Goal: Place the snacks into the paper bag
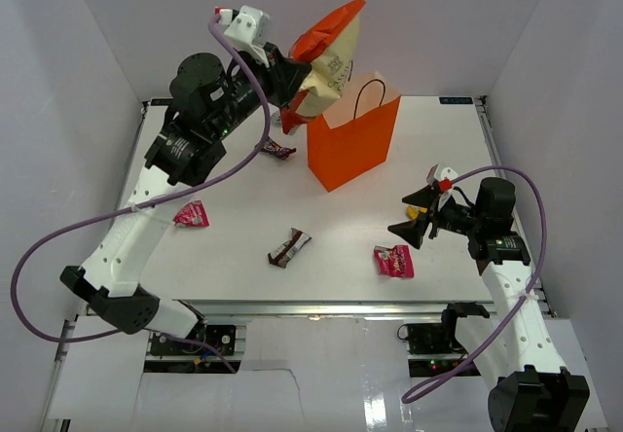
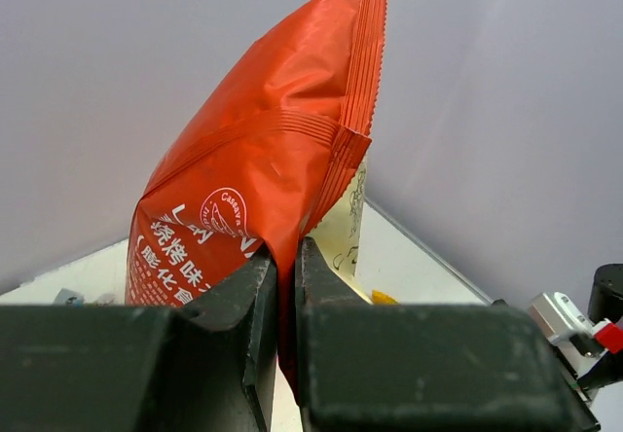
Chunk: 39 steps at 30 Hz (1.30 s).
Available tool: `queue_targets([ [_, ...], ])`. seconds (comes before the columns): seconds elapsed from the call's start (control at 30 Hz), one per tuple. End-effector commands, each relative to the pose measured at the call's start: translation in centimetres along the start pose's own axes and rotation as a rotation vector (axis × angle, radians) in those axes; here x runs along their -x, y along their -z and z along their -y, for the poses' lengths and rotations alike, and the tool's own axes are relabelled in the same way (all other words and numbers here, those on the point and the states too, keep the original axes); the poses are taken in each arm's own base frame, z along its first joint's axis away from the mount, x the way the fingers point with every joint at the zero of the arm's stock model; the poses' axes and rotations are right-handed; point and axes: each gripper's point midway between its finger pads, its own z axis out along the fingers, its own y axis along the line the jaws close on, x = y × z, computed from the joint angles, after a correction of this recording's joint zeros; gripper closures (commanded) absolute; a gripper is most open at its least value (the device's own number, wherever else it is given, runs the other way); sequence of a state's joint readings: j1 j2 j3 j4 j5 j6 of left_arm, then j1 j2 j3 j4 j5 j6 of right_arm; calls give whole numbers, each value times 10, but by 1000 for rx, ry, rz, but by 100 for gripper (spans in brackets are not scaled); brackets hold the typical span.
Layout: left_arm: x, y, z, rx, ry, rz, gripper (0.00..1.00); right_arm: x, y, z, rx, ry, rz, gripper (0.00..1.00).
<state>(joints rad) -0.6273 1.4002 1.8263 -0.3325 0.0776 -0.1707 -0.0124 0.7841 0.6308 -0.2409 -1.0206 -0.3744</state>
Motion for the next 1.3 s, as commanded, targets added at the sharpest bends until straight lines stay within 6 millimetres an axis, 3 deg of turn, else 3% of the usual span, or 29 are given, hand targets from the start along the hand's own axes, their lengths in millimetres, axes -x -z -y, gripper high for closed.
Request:
queue_targets([
  [0.0,29,-17,17,-85,-4,76,100,7,1,-4,11,26,13,10],
  [0.2,44,-47,15,-115,-33,119,100,7,2,-4,9,28,15,10],
  [0.47,28,-84,12,-199,-1,119,100,7,2,-4,12,28,15,10],
  [0.77,23,-95,10,-268,51,123,100,7,2,-4,13,27,15,10],
  [1.0,16,-106,-5,-261,73,124,100,5,1,-3,12,23,11,10],
  [1.17,25,-111,-1,-289,95,160,100,4,1,-3,12,19,9,10],
  [1.27,16,-116,-4,-285,103,144,100,4,1,-2,11,22,10,10],
])
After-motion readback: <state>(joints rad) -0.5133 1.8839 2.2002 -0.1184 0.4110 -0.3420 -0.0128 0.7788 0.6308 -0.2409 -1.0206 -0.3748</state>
